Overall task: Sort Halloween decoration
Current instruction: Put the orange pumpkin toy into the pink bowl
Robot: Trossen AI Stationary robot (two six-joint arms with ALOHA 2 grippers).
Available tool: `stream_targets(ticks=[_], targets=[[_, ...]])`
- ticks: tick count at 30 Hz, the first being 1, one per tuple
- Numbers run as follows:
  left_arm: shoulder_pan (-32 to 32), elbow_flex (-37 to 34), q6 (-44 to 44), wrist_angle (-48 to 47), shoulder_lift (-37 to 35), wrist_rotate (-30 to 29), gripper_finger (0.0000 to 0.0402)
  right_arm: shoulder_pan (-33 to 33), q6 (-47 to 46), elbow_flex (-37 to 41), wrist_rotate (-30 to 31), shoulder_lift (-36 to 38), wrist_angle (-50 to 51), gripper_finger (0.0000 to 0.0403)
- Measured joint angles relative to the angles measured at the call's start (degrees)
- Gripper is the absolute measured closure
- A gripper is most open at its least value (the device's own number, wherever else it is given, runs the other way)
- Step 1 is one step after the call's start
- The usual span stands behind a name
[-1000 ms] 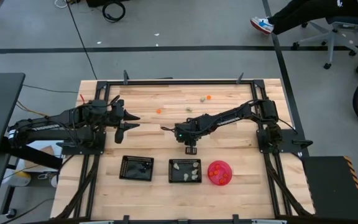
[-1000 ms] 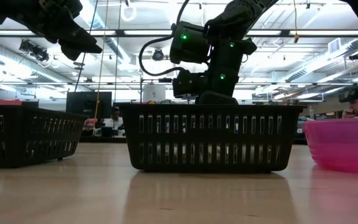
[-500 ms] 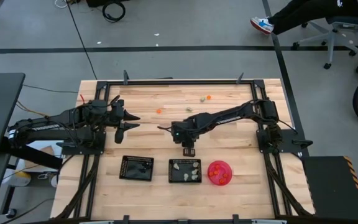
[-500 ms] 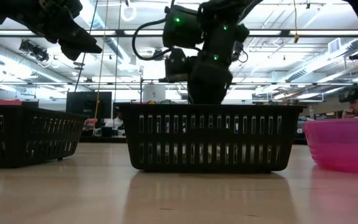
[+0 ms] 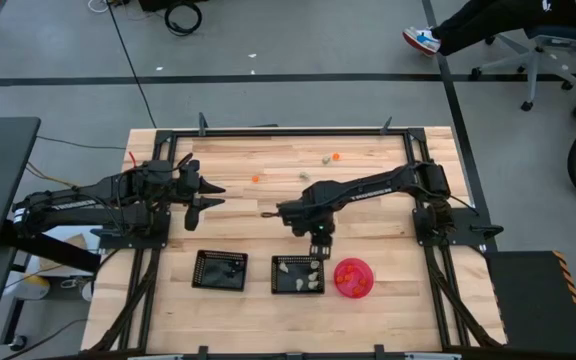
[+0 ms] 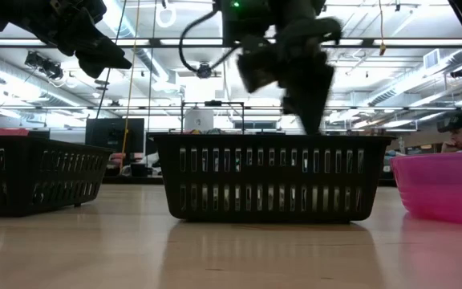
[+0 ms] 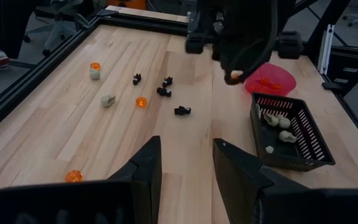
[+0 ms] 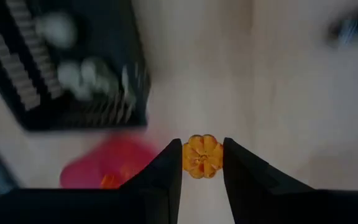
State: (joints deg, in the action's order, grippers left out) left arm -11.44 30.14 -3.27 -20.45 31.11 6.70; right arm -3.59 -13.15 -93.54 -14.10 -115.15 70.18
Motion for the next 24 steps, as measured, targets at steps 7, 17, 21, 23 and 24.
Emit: stream_targets(ticks=[7,17,21,23,24], targets=[[0.00,0.00,0.00,-0.02,0.00,0.00,0.0285,-4.45,-5.18,0.00,-2.11,0.04,8.54,0.0296],[-0.01,0.00,-0.20,0.00,0.00,0.00,0.0285,-10.57,-10.01,0.10,-1.68,0.04,7.29,0.0291],[0.00,0.00,-0.22,-0.02,0.00,0.00,0.0285,-11.88,-10.72,2.26,-1.76,0.09,4.74,0.0291],[0.02,0.02,-0.22,0.00,0.00,0.00,0.0285,-12.24,-10.92,4.23,-2.70,0.09,2.84,0.0291],[0.00,0.02,-0.22,-0.02,0.00,0.00,0.0285,-12.34,-11.07,5.24,-3.38,0.09,1.99,0.0291]])
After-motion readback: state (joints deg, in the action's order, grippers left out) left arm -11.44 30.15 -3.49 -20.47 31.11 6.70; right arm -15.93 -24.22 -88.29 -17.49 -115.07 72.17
